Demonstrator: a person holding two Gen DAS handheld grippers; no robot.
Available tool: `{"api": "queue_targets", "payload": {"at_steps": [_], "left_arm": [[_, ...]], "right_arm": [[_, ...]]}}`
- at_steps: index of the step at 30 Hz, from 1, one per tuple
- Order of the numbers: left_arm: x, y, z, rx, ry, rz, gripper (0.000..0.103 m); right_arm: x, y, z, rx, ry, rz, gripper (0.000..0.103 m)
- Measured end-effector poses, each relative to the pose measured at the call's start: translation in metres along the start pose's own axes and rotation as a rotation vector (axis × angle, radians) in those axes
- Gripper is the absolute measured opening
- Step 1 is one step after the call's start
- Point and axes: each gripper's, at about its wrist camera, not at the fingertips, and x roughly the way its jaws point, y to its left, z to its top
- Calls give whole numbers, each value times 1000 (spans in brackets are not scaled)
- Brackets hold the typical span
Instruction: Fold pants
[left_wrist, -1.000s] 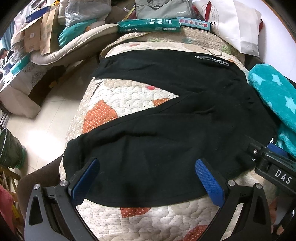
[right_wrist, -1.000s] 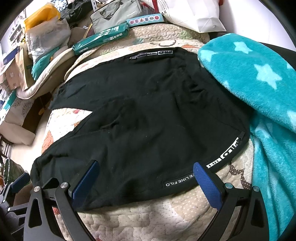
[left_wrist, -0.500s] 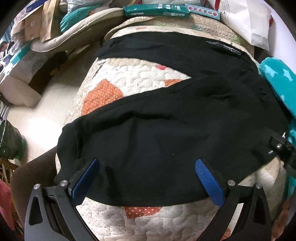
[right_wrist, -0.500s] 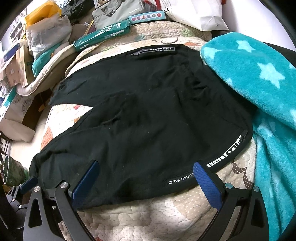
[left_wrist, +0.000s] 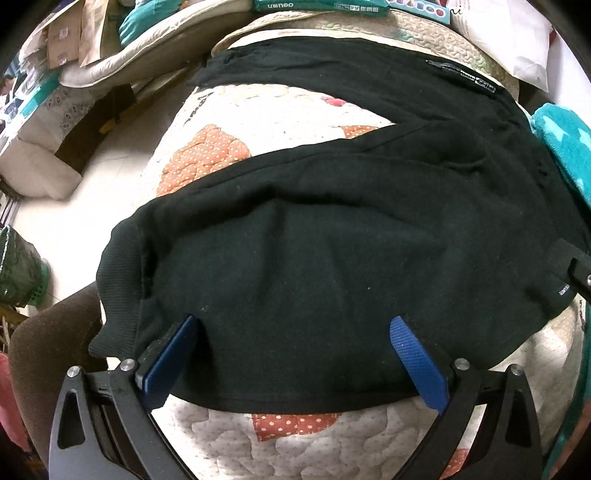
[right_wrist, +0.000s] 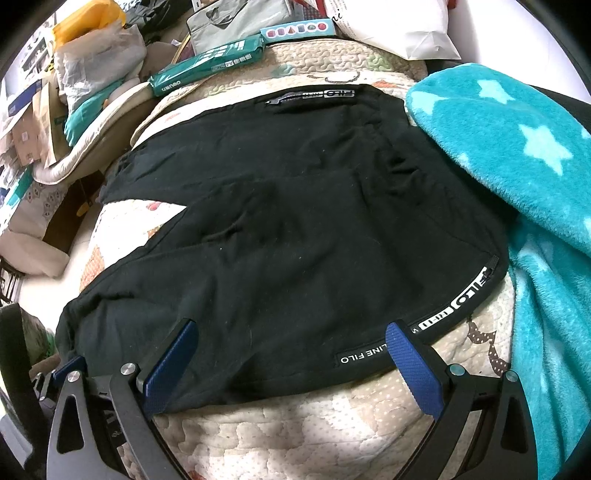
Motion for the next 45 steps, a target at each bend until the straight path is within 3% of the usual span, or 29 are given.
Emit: {"api": "queue_targets", "payload": {"at_steps": [8,11,14,19,22,27,35,39,45], "left_arm": [[0,3,-5,-10,-34,-28,103],[-5,4,-1,1,-10,-48,101],[-25,9,10,20,-59,-102,87],[-61,28,41,42,-175,-157,87],[-65,45,67,33,-194,-160,87],[-41,69,114,-8,-157,-161,87],[25,86,212,68,-134,-83,87],[61,95,255,43,-109,-75,87],[93,93,307,27,-122,-103,87]], "right_arm": [[-2,1,-1,-2,0,9,103],[-4,3,-2,-8,-5,14,103],[-6,2,0,2,10,26,103],[-23,-7,27,24,43,114,103],[-34,-15,58,-9,29,84,103],[-24,-27,113,-105,-4,8,103],[41,-43,215,-281,-40,-65,102],[77,-47,246,-338,-4,-65,102],[120,-36,269,-424,43,5,102]]}}
